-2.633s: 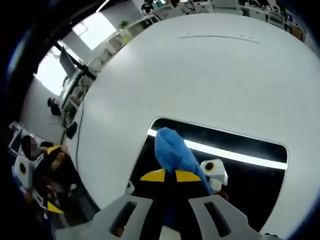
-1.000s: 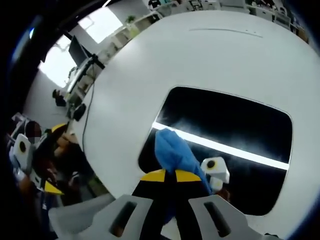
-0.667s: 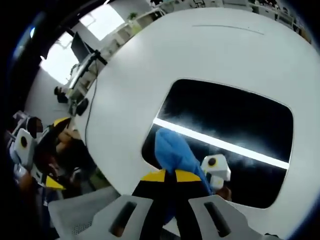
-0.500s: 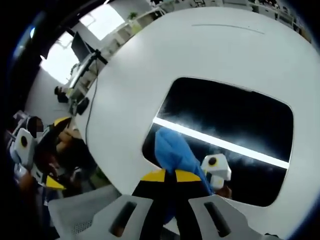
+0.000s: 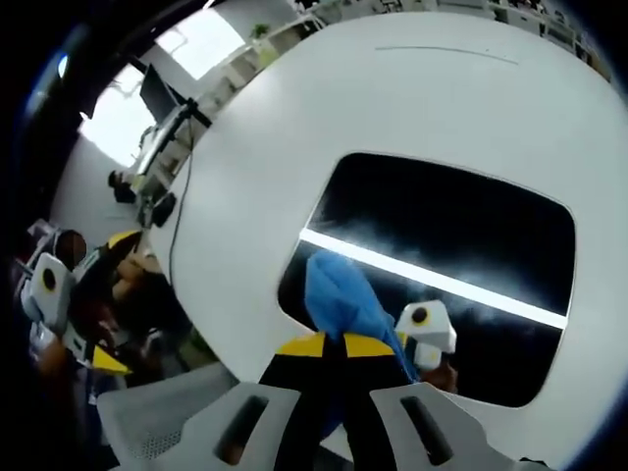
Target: Wipe the mirror surface with the cleaning cloth until all visible marks leave the cleaned area.
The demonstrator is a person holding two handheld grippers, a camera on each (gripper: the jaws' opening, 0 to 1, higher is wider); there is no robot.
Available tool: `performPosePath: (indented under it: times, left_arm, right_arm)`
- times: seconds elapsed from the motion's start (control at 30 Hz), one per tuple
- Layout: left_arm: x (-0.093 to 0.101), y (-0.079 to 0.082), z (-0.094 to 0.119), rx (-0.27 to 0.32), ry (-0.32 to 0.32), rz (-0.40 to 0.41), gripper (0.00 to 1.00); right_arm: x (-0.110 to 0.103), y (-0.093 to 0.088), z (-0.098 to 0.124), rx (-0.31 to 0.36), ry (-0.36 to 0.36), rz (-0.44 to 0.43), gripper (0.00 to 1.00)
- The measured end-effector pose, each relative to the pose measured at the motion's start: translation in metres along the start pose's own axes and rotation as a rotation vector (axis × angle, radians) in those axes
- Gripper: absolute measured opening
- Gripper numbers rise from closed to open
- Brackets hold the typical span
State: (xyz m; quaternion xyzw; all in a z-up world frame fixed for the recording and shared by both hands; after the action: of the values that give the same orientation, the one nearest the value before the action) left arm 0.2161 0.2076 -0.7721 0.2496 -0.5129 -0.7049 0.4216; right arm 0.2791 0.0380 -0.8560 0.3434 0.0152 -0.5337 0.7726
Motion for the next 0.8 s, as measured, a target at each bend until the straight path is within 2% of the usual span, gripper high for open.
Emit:
performPosePath:
  times: [0.3,0.8]
  left_arm:
    - [0.004,0.0,-0.007,-0.006,-0.018,-0.003,0.99]
    - [0.007,0.0,-0.015,-0.015,-0.044,-0.004,0.99]
  right_arm:
    - [0.014,-0.003,0.01,0.0,-0.013,-0.024,0.0]
    - [0.023,-0.004,0.014,-0.013,-0.035,-0.052,0.0]
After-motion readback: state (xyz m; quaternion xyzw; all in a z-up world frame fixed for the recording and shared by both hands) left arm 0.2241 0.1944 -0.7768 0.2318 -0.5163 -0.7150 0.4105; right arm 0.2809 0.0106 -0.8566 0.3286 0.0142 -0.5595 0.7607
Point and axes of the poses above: the point that each gripper's makers call its tool centre point, and the gripper's own axes: z roughly backward along the fingers, x roughly to its right, y roughly out of its top, the point moved 1 cm from there along z, roughly backward along the fingers, and after that the axes turned 12 degrees about x, right-handed, at the moved point
